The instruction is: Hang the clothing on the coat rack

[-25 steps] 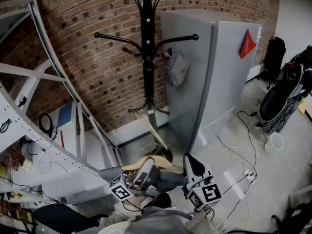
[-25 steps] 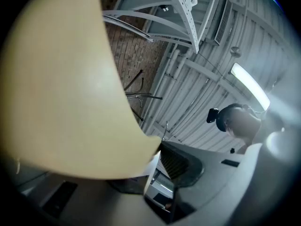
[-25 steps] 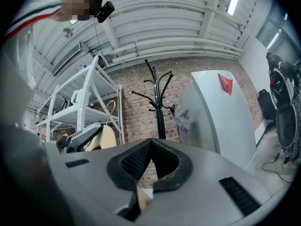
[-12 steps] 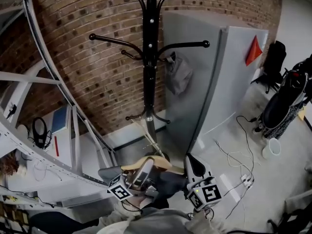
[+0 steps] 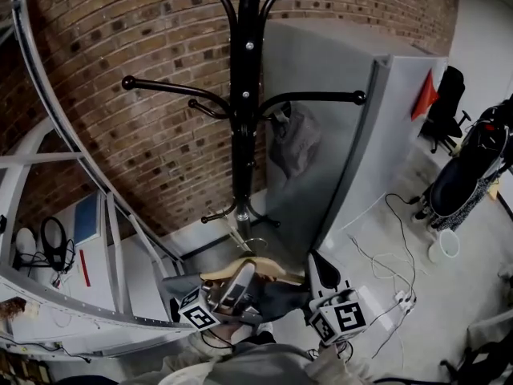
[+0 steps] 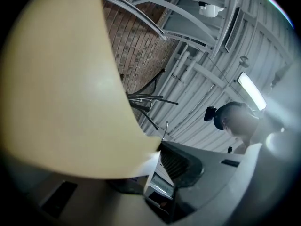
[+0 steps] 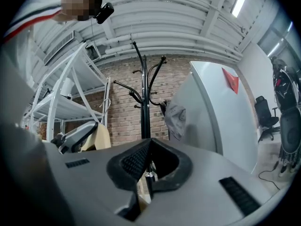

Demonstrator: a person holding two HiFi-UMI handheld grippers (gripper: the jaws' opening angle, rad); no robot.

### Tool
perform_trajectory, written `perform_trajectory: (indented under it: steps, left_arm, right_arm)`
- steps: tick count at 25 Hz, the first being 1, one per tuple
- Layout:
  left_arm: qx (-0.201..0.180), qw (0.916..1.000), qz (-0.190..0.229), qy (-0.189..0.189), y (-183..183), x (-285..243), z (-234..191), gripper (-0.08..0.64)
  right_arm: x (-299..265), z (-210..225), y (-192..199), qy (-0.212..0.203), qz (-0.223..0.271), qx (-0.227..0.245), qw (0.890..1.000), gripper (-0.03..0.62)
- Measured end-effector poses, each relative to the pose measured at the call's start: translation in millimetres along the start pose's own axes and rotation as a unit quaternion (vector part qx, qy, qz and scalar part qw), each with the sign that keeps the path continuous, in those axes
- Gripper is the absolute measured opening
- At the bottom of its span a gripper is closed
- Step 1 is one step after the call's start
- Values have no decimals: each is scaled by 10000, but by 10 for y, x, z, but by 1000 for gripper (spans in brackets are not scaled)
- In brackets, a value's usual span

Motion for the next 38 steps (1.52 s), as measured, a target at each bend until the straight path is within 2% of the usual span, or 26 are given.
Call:
perform_trajectory:
  steps: [9,17,29,38]
  left_arm:
    - [-59,9996,-135,248,-244,-270,-341,109]
    - [-144,9987,-182,445,-317,-488,-427,109]
    - [-360,9986,67,372,-397,-768,-459,107]
    - [-618,9969,356,332,-546,-940,-488,103]
  right_arm:
    - [-505,123,-105,343,196,109,9992,23]
    - [-656,224,-253,414,335,331,9980,23]
    - [-796,441,-520,257,493,472,9973,23]
    - [-844,616,-646,316,596,614,9958,23]
Point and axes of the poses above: the fingertips, and each gripper's own axes: x backward along the fingers, z to its right, y out of its underside, the point moved 8 cm from there along x, backward along the fingers, and after that the axes turned 7 degrees about -x, right-handed, at the moved point
